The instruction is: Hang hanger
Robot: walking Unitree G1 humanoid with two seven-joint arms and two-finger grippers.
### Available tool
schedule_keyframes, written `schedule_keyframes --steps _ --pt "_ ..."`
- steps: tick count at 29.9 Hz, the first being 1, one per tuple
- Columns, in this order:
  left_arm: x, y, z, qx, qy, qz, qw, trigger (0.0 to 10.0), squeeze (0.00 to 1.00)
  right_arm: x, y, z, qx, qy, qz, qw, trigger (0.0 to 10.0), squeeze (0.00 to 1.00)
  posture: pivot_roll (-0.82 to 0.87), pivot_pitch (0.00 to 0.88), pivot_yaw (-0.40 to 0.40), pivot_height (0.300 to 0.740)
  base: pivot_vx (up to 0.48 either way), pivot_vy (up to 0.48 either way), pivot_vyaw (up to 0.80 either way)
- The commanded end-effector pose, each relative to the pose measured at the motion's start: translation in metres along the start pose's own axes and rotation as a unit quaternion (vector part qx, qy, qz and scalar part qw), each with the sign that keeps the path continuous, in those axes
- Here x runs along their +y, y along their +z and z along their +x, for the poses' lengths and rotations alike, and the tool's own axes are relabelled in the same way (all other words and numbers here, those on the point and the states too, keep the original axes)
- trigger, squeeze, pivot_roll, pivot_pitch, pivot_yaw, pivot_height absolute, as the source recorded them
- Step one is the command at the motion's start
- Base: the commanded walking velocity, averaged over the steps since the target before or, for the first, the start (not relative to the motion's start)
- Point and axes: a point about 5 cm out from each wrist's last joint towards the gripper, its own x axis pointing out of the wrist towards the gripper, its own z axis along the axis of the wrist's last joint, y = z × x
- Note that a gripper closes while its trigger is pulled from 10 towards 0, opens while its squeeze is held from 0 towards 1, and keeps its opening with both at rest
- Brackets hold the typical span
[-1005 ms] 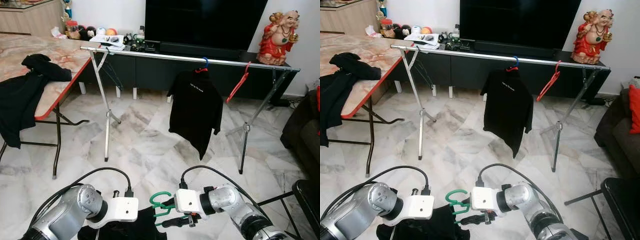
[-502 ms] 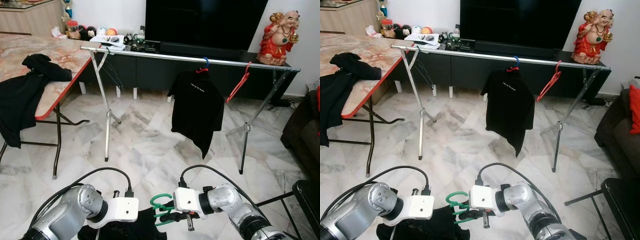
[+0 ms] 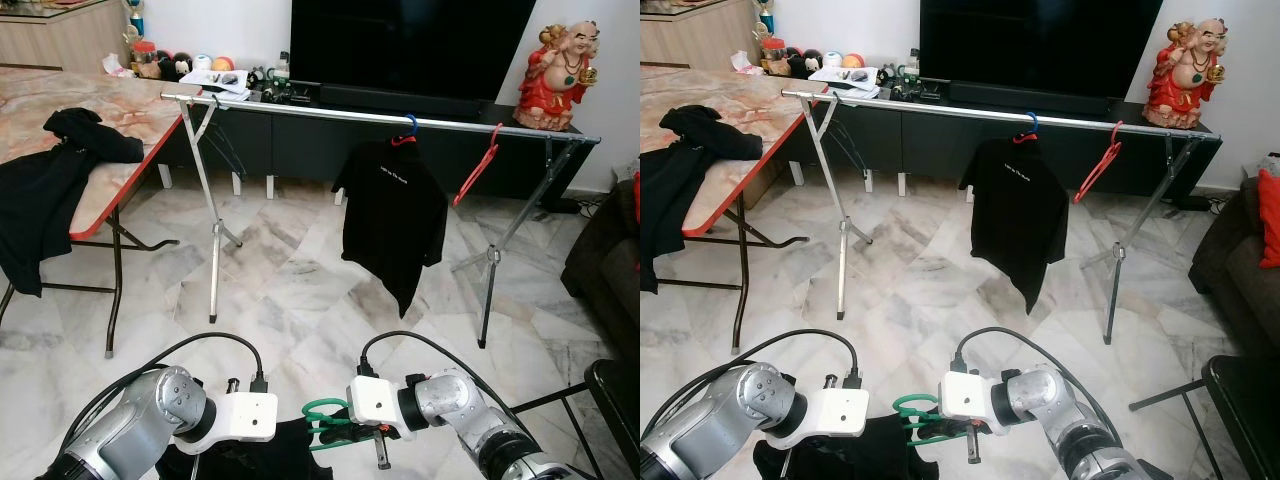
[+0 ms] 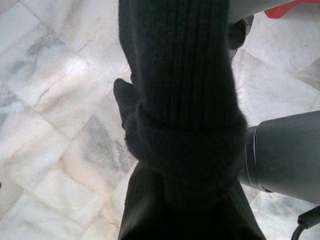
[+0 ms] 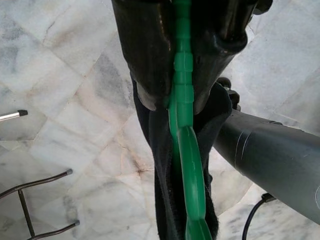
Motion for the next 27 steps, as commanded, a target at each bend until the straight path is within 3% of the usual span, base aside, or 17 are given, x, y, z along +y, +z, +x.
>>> schedule_keyframes --steps 1,5,10,11,12,13,14,15,27 --pt "0.006 0.008 -0.006 -0.002 0.009 0.028 1.000 10.0 0.00 -0.001 -0.001 -0.002 -0.009 -0.016 0.015 1.000 0.0 0.00 0.19 0.022 -0.111 0.740 0.000 0.000 0.00" --pt "0.013 0.010 -0.016 -0.010 0.021 0.026 0.999 10.0 0.00 -0.002 -0.002 -0.001 -0.012 -0.029 0.019 0.999 0.0 0.00 0.19 0.024 -0.108 0.740 0.000 0.000 0.00" --pt "0.016 0.023 -0.028 -0.064 0.017 0.024 0.998 10.0 0.00 0.003 -0.006 0.001 -0.012 -0.033 0.025 0.999 0.0 0.00 0.19 0.028 -0.108 0.740 0.000 0.000 0.00" --pt "0.014 0.024 -0.031 -0.070 0.005 0.027 0.997 10.0 0.22 0.003 -0.007 0.001 -0.012 -0.038 0.027 0.999 0.0 0.00 0.19 0.028 -0.107 0.740 0.000 0.000 0.00" --pt "0.013 0.025 -0.032 -0.072 -0.001 0.029 0.997 10.0 0.50 0.002 -0.006 0.001 -0.014 -0.044 0.026 0.999 0.0 0.00 0.19 0.029 -0.107 0.740 0.000 0.000 0.00" --pt "0.013 0.025 -0.032 -0.072 -0.001 0.029 0.997 10.0 0.50 0.002 -0.006 0.001 -0.014 -0.044 0.026 0.999 0.0 0.00 0.19 0.029 -0.107 0.740 0.000 0.000 0.00" --pt "0.012 0.025 -0.034 -0.072 -0.008 0.032 0.997 10.0 0.91 0.001 -0.005 0.001 -0.019 -0.058 0.026 0.998 0.0 0.00 0.19 0.029 -0.107 0.740 0.000 0.000 0.00" --pt "0.012 0.025 -0.035 -0.068 -0.014 0.037 0.997 10.0 1.00 -0.001 -0.004 0.001 -0.023 -0.067 0.028 0.997 0.0 0.00 0.19 0.030 -0.106 0.740 0.000 0.000 0.00" --pt "0.012 0.022 -0.042 -0.059 -0.020 0.043 0.997 10.0 1.00 0.001 -0.005 0.004 -0.034 -0.082 0.040 0.995 0.0 0.00 0.20 0.035 -0.106 0.740 0.000 0.000 0.00"
